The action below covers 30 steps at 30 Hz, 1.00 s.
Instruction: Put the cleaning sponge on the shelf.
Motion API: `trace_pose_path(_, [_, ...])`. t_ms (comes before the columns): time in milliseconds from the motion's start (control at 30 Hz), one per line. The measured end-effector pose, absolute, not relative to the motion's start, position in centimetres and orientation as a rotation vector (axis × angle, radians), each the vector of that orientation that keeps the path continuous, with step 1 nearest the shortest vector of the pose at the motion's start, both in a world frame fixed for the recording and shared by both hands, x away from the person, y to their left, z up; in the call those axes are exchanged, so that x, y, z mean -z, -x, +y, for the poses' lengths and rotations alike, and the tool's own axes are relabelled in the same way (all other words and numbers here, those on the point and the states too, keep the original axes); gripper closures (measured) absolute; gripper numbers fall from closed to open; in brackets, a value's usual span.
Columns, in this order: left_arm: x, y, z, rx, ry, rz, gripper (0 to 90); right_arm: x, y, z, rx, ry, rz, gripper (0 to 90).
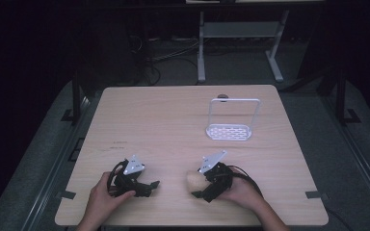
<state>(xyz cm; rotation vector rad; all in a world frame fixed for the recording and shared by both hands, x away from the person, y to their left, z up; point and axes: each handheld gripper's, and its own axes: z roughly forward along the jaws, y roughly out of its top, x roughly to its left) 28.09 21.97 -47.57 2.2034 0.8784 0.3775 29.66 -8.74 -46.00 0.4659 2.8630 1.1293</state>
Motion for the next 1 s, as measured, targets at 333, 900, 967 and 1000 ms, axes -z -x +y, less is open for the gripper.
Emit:
trace_pose_path(333, [47.58,-28.09,21.97,-0.378,-2.203,0.878,12.8,46.01,-29.74,-8.9,-1.136,-0.472,2.848,21.3])
trace_pose_path(900, [47.57,-28.09,21.98,-0.378,-2.204,0.878,12.8,45.8,-29.65,-9.27,-1.167,-0.495,2.832,26.1])
trace_pose_path(967, [47.57,-28.09,21.98,-0.378,-2.204,0.878,12.8,45.63,-29.72,-9.55,-1.175,-0.51,2.821,26.2])
trace_pose_path(1000, [47.57,-28.09,21.97,-0.378,-2.204,0.879,12.8,45.56,-29.72,-9.67,-1.175,-0.517,2.819,26.2])
